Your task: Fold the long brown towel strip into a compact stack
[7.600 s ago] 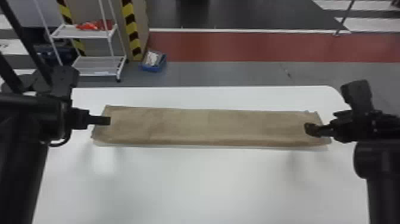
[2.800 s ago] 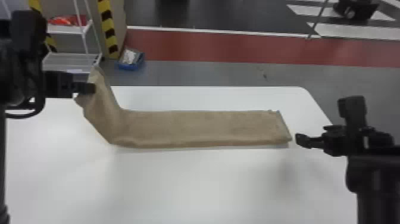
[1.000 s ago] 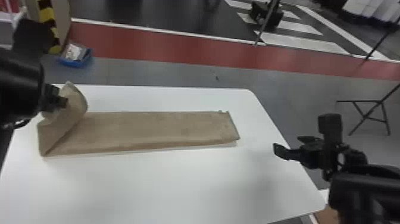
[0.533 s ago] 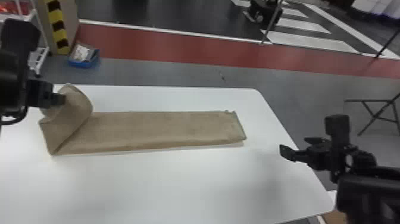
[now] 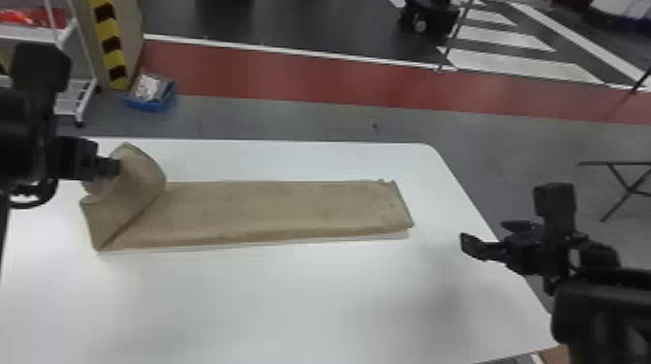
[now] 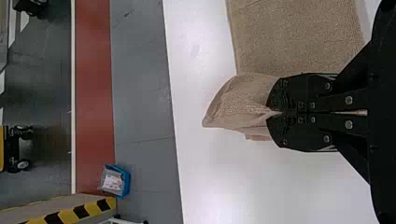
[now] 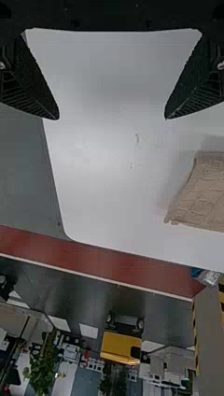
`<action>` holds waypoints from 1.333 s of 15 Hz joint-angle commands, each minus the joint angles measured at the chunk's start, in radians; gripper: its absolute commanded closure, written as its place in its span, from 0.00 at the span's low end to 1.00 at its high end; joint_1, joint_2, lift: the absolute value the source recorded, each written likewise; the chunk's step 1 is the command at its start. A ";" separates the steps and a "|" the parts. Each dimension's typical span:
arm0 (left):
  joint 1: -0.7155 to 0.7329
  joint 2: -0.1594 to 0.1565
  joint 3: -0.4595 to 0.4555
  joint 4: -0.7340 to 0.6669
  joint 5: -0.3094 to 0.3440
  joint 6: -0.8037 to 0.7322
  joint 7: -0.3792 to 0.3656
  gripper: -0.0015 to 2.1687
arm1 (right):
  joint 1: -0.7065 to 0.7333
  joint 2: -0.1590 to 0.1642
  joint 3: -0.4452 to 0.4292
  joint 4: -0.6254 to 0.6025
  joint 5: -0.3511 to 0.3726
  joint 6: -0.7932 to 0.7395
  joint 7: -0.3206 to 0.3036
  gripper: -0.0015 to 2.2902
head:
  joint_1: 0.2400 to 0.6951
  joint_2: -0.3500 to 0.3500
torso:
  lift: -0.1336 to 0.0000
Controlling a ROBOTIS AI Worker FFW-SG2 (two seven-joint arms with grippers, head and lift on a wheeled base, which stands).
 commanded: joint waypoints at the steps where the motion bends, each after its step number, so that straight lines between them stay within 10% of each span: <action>1: -0.001 -0.003 -0.046 -0.023 -0.010 0.010 -0.002 0.99 | -0.002 0.001 0.001 0.000 0.007 0.000 -0.001 0.01 | 1.00 0.12 | 0.08; 20: -0.044 -0.003 -0.273 0.025 -0.040 0.025 0.087 0.99 | -0.004 0.022 0.004 0.003 0.025 -0.003 -0.004 0.01 | 1.00 0.04 | 0.08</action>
